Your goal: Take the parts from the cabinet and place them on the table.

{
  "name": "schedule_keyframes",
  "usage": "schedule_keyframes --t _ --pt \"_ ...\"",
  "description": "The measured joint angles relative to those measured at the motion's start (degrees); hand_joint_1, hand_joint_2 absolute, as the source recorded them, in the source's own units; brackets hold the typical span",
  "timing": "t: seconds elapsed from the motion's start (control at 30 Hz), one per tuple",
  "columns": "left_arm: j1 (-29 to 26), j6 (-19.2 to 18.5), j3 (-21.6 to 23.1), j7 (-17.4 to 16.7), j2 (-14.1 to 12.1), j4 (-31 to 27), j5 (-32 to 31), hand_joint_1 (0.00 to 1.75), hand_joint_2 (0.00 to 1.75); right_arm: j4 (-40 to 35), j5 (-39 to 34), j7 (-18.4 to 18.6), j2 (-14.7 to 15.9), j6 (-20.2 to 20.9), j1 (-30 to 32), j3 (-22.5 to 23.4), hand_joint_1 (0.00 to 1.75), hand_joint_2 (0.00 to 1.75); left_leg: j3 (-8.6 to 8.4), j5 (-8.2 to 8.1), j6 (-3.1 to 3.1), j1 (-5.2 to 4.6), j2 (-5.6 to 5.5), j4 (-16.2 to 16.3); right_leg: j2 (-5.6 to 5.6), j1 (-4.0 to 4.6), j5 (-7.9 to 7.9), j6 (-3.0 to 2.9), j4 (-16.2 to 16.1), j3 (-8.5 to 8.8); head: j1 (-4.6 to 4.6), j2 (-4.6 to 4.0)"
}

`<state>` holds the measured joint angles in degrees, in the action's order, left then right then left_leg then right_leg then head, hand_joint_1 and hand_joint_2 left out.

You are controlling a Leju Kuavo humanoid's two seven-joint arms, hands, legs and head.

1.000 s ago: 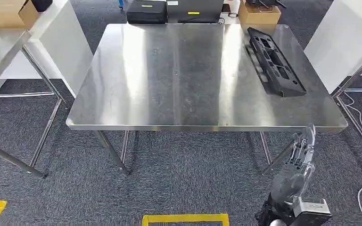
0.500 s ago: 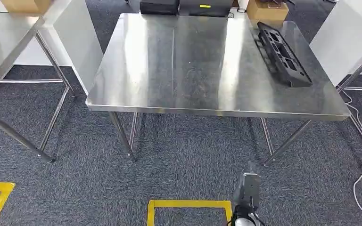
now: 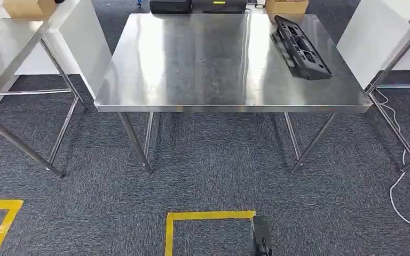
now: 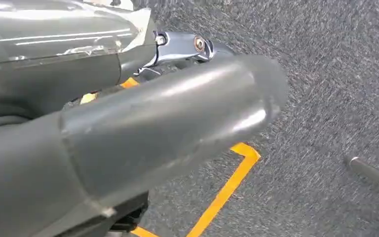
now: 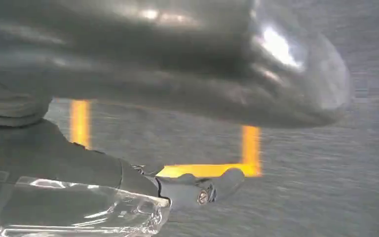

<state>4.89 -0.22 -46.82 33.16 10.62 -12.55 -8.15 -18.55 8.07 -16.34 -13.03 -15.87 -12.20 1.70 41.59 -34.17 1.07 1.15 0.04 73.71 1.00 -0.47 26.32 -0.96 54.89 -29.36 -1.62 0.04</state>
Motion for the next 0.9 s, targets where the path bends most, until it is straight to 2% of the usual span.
schedule_keyframes --t 0.03,0.07,0.1,0.13,0.17,0.2,0.23,0.3,0.33,0.37,0.4,0.43,0.47,0.5,0.53,0.57,0.6,0.63,0.67,0.7,0.73,0.77,0.8,0.83,0.87,0.9 --pt "-0.02 -0.94 -0.22 0.00 -0.02 0.00 0.79 0.00 0.00 0.72 0.92 1.14 -0.07 0.06 0.25 -0.02 0.00 0.00 -0.51 1.40 0.23 0.22 0.03 1.59 0.09 0.00 -0.67 0.18 0.12 -0.82 -0.09 0.00" --pt "-0.09 -1.68 -0.66 -0.04 0.00 0.00 1.47 0.00 0.00 1.28 2.09 2.24 -0.15 0.09 0.43 -0.11 0.00 0.00 -2.06 3.82 0.45 0.55 0.03 1.12 0.15 -0.07 -1.31 0.40 0.36 -1.92 -0.06 0.00" --pt "-0.12 -1.88 -0.94 -0.44 0.00 0.00 1.59 0.00 0.00 1.79 3.24 3.32 -0.31 0.11 0.56 -0.33 0.00 0.00 -4.48 5.85 0.59 0.80 0.06 -1.10 0.11 -0.16 -1.82 0.73 0.76 -3.02 -0.04 0.00" --pt "-0.17 -2.11 -1.03 -1.16 0.00 0.00 1.62 0.00 0.00 2.24 4.58 4.01 -0.46 0.11 0.67 -0.67 0.00 0.00 -8.71 6.48 0.71 1.08 0.04 -6.06 0.05 -0.32 -2.23 1.15 1.47 -4.11 -0.09 0.00" --pt "-0.16 -2.58 -1.03 -1.55 0.02 0.02 1.57 0.00 0.00 2.40 5.18 4.50 -0.50 0.11 0.71 -0.96 0.00 0.00 -12.71 4.98 0.77 1.23 -0.05 -10.94 0.05 -0.22 -2.47 1.43 2.13 -4.81 -0.15 0.00" --pt "-0.13 -3.40 -1.03 -2.44 0.05 0.02 1.29 0.00 0.00 2.66 5.66 5.32 -0.59 1.02 0.64 -1.31 0.00 0.00 -15.20 3.48 0.46 0.87 -0.30 -15.24 0.08 0.01 -2.69 1.77 2.74 -5.44 -0.02 0.00" --pt "-0.14 -3.76 -1.01 -3.02 0.07 0.02 1.07 0.00 0.00 2.91 5.84 6.03 -0.57 1.97 0.59 -1.51 0.00 0.00 -15.23 2.94 -0.04 0.74 -0.36 -15.83 0.12 -0.01 -3.06 2.25 2.73 -5.59 0.13 0.00" --pt "-0.21 -4.57 -1.03 -4.07 0.04 0.07 1.09 0.00 0.00 3.36 5.94 7.21 -0.52 4.18 0.41 -1.84 0.00 0.00 -14.71 2.82 -0.24 0.37 -0.32 -16.03 0.20 -0.09 -3.89 3.00 2.70 -6.04 0.00 0.00" --pt "-0.25 -6.08 -1.14 -4.64 0.00 0.07 1.68 0.00 0.00 3.63 5.92 8.00 -0.50 5.93 0.52 -1.99 0.00 0.00 -14.25 3.01 -0.76 0.12 -0.31 -16.09 0.18 -0.13 -4.42 3.47 2.71 -6.32 0.09 0.00" --pt "-0.49 -7.39 -1.44 -4.72 0.04 0.11 1.97 0.00 0.00 4.00 5.79 8.37 -0.46 7.39 0.84 -2.01 0.00 0.00 -13.52 4.03 -2.22 0.53 -0.07 -16.74 0.11 0.31 -4.48 4.04 2.92 -7.02 0.26 0.00" --pt "-0.56 -8.09 -1.60 -4.50 0.15 0.13 1.66 0.00 0.00 4.24 5.64 8.39 -0.33 7.87 1.10 -2.01 0.00 0.00 -12.72 4.66 -2.83 0.17 0.18 -16.72 -0.23 -0.23 -2.40 3.60 4.17 -7.75 0.02 0.00" --pt "-0.64 -8.05 -1.57 -4.37 0.11 0.13 0.79 0.00 0.00 4.41 5.49 8.41 -0.31 8.13 1.31 -2.01 0.00 0.00 -11.84 5.35 -3.80 0.18 0.27 -16.72 -0.38 -0.26 0.80 2.82 6.94 -8.87 0.50 0.00" --pt "-0.69 -7.78 -1.51 -4.37 0.07 0.13 0.06 0.00 0.00 4.52 5.42 8.41 -0.28 8.17 1.43 -2.01 0.00 0.00 -10.96 6.06 -3.89 0.03 0.30 -16.72 -0.48 -0.27 3.98 2.27 10.84 -9.90 0.79 0.00" --pt "-0.71 -7.54 -1.40 -4.39 0.09 0.13 -0.42 0.00 0.00 4.65 5.42 8.41 -0.24 8.20 1.40 -2.01 0.00 0.00 -9.90 6.91 -4.06 -0.09 0.40 -16.70 -0.56 -0.40 6.70 2.06 15.59 -10.95 0.83 0.00" --pt "-0.73 -7.52 -1.29 -4.52 0.09 0.13 -0.72 0.00 0.00 4.76 5.42 8.41 -0.13 8.20 1.40 -2.01 0.00 0.00 -8.86 7.71 -3.98 -0.18 0.51 -16.69 -0.66 -0.38 7.79 2.40 19.15 -11.23 0.90 0.00" --pt "-0.78 -7.52 -1.25 -4.65 0.09 0.13 -0.81 0.00 0.00 4.87 5.40 8.41 0.04 8.20 1.41 -1.99 0.00 0.00 -7.91 8.45 -3.86 -0.22 0.57 -16.66 -0.72 -0.43 7.24 2.99 20.91 -10.78 0.96 0.00" --pt "-0.82 -7.54 -1.22 -4.72 0.11 0.13 -0.81 0.00 0.00 4.96 5.40 8.41 0.20 8.20 1.45 -1.99 0.00 0.00 -7.33 9.24 -3.70 -0.20 0.68 -16.61 -0.72 -0.46 5.59 3.80 20.39 -9.28 1.01 0.00" --pt "-0.86 -7.61 -1.22 -4.72 0.11 0.13 -0.81 0.00 0.00 5.00 5.40 8.41 0.26 8.19 1.46 -1.99 0.00 0.00 -6.26 9.99 -3.46 -0.15 0.76 -16.58 -0.72 -0.48 3.70 4.49 17.96 -6.94 1.07 0.00" --pt "-0.88 -7.67 -1.25 -4.72 0.13 0.13 -0.77 0.00 0.00 5.02 5.40 8.41 0.26 8.24 1.42 -1.99 0.00 0.00 -5.41 10.72 -3.16 -0.04 0.73 -16.52 -0.72 -0.61 2.34 4.88 13.87 -3.70 1.07 0.00" --pt "-0.89 -7.82 -1.25 -4.70 0.15 0.13 -0.72 0.00 0.00 5.02 5.40 8.41 0.26 8.24 1.36 -1.99 0.00 0.00 -4.87 11.43 -2.76 -0.05 0.71 -16.46 -0.74 -0.82 2.60 4.70 8.22 0.55 1.11 0.00" --pt "-0.92 -8.13 -1.25 -4.63 0.13 0.13 -0.52 0.00 0.00 5.02 5.44 8.41 0.24 8.24 1.29 -1.99 0.00 0.00 -4.54 11.72 -2.45 -0.36 0.73 -16.42 -0.81 -0.77 3.96 4.33 4.31 3.44 1.18 0.00" --pt "-0.90 -8.56 -1.25 -4.46 0.17 0.13 -0.14 0.00 0.00 5.02 5.53 8.41 0.24 8.24 1.23 -1.99 0.00 0.00 -4.26 11.95 -2.27 -0.42 0.75 -16.37 -0.90 -0.33 4.60 4.17 1.56 4.91 1.27 0.00" --pt "-0.91 -8.98 -1.27 -4.26 0.22 0.13 -0.02 0.00 0.00 5.02 5.70 8.41 0.24 8.24 1.21 -1.99 0.00 0.00 -4.16 12.74 -1.99 -0.46 0.83 -16.39 -1.13 0.04 5.56 3.67 -0.35 5.39 1.09 0.00" --pt "-0.86 -9.20 -1.27 -3.98 0.22 0.13 -0.07 0.00 0.00 5.09 5.92 8.43 0.26 8.24 1.25 -2.01 0.00 0.00 -3.90 13.48 -1.85 -0.51 0.83 -16.51 -1.14 0.03 5.56 3.68 -0.28 4.44 1.12 0.00" --pt "-0.90 -9.29 -1.27 -3.96 0.20 0.13 -0.15 0.00 0.00 5.11 5.92 8.06 0.26 8.30 1.43 -2.01 0.00 0.00 -3.83 14.13 -1.63 -0.48 0.81 -16.93 -1.14 0.22 5.37 3.42 0.11 4.11 1.12 0.00" --pt "-1.09 -9.61 -1.27 -3.83 0.17 0.15 -0.11 0.00 0.00 5.16 5.88 7.54 0.28 8.74 1.71 -1.99 0.00 0.00 -3.50 14.36 -1.32 -0.40 0.58 -17.06 -1.01 -0.45 4.79 2.57 -0.12 3.36 1.20 0.00"
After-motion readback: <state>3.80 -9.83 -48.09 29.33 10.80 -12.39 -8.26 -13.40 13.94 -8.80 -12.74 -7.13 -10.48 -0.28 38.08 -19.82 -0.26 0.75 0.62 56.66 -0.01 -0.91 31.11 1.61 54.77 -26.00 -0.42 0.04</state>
